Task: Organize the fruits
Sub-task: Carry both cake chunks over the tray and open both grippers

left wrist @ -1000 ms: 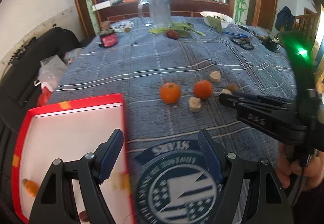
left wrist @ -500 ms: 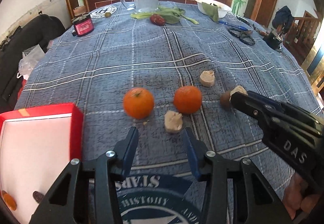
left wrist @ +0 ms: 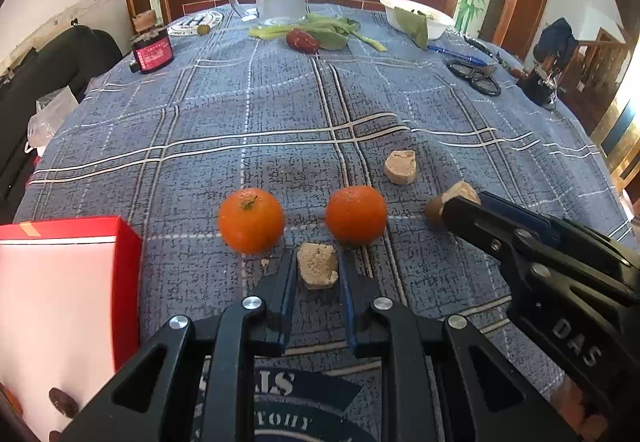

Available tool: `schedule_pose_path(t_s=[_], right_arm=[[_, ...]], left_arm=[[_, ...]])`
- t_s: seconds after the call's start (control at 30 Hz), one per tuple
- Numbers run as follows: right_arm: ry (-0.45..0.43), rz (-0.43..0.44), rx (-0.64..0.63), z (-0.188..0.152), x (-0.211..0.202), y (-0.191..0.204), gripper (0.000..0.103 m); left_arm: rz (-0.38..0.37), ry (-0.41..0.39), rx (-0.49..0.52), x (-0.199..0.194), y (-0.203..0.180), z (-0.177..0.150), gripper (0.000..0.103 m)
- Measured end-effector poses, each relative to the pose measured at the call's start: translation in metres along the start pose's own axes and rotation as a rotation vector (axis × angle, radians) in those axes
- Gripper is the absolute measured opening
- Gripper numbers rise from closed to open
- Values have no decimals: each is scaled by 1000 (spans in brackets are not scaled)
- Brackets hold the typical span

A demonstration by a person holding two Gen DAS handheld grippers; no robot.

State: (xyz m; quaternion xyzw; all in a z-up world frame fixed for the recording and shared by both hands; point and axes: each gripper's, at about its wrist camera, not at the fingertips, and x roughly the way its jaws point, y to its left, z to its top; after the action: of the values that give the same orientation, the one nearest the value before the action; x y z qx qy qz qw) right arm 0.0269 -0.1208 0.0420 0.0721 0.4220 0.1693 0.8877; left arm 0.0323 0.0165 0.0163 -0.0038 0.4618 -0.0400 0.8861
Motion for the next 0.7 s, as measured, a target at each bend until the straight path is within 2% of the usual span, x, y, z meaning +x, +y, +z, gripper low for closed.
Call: schedule_pose_path(t_s=[0.27, 0.37, 0.47, 0.6, 0.7], right_arm=[[-101, 26, -17, 0, -11, 2, 28], [-120, 19, -12, -1, -13, 5, 28], [-102, 29, 2, -2, -15, 17, 28], [-83, 93, -69, -3, -21, 75, 28], [-39, 178, -131, -3, -16, 129, 28]], left_arm=[[29, -109, -12, -67, 27, -16, 19], [50, -143, -40, -95, 54, -25, 19], [98, -168, -84, -114, 90, -33, 19], [158, -173, -172, -124, 145, -40, 19], [198, -158, -223, -122, 178, -45, 19]])
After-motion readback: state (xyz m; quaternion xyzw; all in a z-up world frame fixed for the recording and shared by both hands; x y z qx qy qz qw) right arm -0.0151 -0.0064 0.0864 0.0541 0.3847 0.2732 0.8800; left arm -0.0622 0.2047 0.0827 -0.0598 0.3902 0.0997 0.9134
